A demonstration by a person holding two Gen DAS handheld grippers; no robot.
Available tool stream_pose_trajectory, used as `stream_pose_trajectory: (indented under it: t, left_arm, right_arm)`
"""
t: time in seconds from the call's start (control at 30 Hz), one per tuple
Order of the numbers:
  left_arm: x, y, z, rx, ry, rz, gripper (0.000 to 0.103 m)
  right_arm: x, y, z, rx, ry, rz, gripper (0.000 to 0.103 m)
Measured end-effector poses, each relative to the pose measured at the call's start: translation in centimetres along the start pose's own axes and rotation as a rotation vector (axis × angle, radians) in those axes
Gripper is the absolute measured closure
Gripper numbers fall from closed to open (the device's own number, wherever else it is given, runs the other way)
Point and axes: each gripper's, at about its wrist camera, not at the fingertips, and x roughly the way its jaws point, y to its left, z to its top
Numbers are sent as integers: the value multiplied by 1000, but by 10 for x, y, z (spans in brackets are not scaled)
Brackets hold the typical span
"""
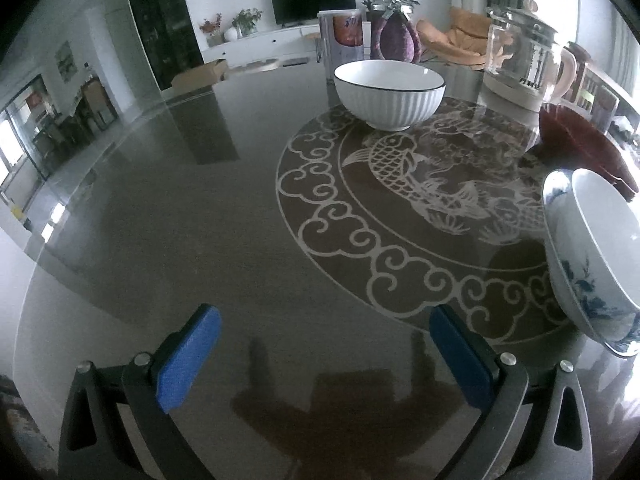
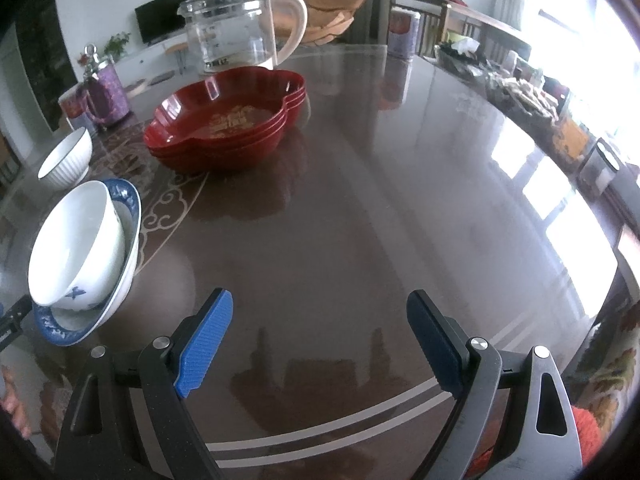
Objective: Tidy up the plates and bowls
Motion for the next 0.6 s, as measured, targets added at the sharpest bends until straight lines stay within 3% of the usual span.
stream_pose_trajectory:
  t: [0.6]
  left_arm:
    - [-16,-7,3,34,1,46,0]
  right_arm:
    - [-6,18,-8,-45,21,4,12]
